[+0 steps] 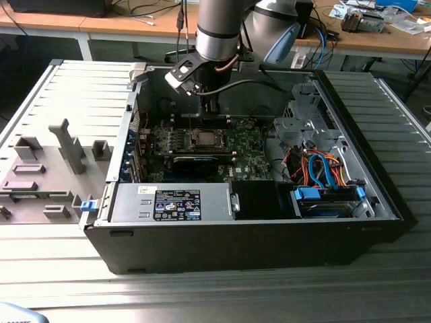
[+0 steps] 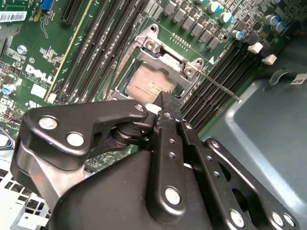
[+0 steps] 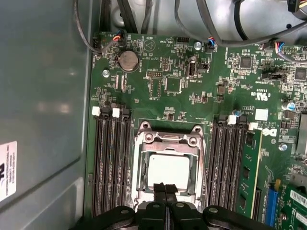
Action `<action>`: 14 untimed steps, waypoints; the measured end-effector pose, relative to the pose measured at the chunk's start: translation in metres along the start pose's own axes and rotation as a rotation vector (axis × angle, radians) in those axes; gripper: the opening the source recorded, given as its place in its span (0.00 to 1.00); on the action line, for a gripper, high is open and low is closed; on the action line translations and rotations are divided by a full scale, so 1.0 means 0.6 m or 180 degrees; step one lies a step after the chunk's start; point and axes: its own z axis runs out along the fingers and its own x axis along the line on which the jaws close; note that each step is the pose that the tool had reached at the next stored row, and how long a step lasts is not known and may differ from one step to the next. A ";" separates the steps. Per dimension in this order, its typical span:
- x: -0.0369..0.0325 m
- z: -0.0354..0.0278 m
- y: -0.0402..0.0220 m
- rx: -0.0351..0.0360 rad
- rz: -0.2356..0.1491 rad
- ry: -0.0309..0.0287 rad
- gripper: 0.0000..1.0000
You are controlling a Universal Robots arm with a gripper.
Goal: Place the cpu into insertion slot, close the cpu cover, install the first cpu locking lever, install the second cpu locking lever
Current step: 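Close the cpu cover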
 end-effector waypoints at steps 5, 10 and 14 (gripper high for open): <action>0.001 0.001 -0.010 0.0000 0.0000 0.0000 0.11; 0.002 0.001 -0.019 0.0000 0.0000 0.0000 0.11; 0.002 0.002 -0.025 0.0000 0.0000 0.0000 0.11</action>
